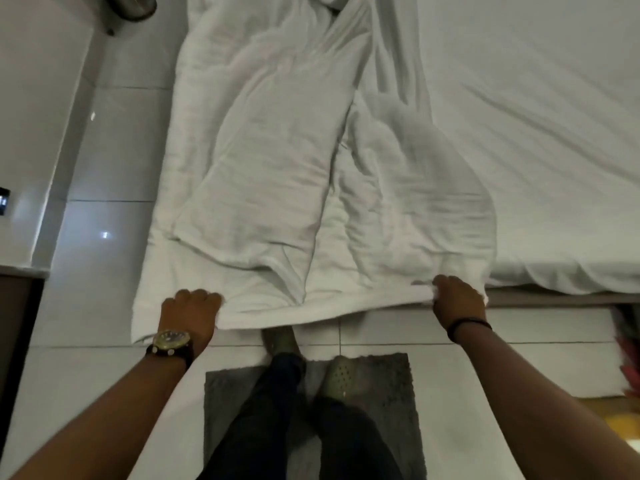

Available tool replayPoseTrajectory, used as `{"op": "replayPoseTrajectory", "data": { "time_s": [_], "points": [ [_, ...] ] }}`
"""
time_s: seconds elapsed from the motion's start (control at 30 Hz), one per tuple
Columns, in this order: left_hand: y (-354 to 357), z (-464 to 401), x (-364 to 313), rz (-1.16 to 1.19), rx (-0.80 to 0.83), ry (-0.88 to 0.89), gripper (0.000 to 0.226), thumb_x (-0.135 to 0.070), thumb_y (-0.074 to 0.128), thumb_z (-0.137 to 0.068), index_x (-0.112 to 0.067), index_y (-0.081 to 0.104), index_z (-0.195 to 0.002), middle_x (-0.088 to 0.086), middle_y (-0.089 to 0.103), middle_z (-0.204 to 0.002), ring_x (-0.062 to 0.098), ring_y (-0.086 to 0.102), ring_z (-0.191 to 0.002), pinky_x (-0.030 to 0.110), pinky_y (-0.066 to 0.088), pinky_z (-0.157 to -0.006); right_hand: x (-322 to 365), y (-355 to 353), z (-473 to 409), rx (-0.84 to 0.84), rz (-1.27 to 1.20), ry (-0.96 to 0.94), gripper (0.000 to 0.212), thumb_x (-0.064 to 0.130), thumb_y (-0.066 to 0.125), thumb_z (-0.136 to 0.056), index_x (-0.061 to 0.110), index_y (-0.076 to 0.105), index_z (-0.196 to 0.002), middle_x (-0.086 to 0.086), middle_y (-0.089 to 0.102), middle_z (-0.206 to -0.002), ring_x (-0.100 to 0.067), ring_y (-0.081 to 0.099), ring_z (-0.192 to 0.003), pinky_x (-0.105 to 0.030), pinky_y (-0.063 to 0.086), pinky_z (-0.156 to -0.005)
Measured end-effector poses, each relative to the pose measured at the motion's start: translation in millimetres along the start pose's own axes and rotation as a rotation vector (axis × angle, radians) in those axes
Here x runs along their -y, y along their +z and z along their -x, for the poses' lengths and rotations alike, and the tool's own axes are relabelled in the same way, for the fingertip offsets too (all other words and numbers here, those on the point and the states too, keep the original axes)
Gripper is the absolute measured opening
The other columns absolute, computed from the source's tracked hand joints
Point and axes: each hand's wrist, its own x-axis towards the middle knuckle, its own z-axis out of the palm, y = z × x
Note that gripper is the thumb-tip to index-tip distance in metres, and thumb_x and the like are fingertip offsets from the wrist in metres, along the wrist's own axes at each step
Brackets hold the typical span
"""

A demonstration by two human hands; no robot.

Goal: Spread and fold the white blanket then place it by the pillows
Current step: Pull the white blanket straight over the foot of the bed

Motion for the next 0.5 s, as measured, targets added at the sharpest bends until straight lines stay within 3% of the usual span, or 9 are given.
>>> {"op": "replayPoseTrajectory", "data": {
  "time_s": [0.1,0.23,0.33,0.43,0.5],
  "points": [
    [3,13,5,-0.037,-0.049,-0.021,0.036,-0.006,0.054,-0.080,-0.009,0.071,-0.111,0.018,0.069,-0.096,0.040,0.060,-0.084,0.045,0.047,-0.069,-1,24,41,0.064,-0.100,-0.183,0.034,0.009,0.051,-0.088,0.019,0.061,-0.118,-0.007,0.068,-0.106,-0.028,0.065,-0.093,-0.032,0.048,-0.072],
    [17,50,11,-0.061,0.119,-0.060,0.043,-0.021,0.053,-0.087,-0.025,0.058,-0.129,0.004,0.066,-0.112,0.030,0.059,-0.097,0.039,0.048,-0.075,-17,47,110,0.185,0.135,-0.415,0.035,0.027,0.040,-0.094,0.028,0.052,-0.127,-0.002,0.068,-0.106,-0.025,0.066,-0.091,-0.035,0.049,-0.069],
    [38,83,8,-0.041,0.163,-0.074,0.045,-0.022,0.045,-0.091,-0.028,0.053,-0.135,0.001,0.064,-0.118,0.026,0.059,-0.100,0.038,0.049,-0.079,-16,41,112,0.115,0.190,-0.307,0.030,0.029,0.042,-0.094,0.028,0.055,-0.121,-0.001,0.066,-0.103,-0.024,0.066,-0.088,-0.034,0.047,-0.065],
    [45,81,17,-0.049,0.124,-0.101,0.044,-0.020,0.047,-0.090,-0.025,0.058,-0.132,0.004,0.066,-0.114,0.029,0.059,-0.097,0.040,0.049,-0.077,-15,29,106,-0.031,0.274,-0.169,0.015,0.023,0.057,-0.090,0.016,0.061,-0.103,-0.010,0.060,-0.096,-0.033,0.060,-0.079,-0.036,0.041,-0.055],
    [49,76,24,-0.035,0.123,-0.098,0.042,-0.018,0.050,-0.087,-0.023,0.061,-0.128,0.005,0.067,-0.109,0.030,0.060,-0.093,0.041,0.050,-0.075,-40,24,104,-0.060,0.289,-0.045,0.012,0.018,0.059,-0.090,0.009,0.065,-0.096,-0.018,0.059,-0.093,-0.036,0.058,-0.081,-0.039,0.045,-0.062]
  ]
}}
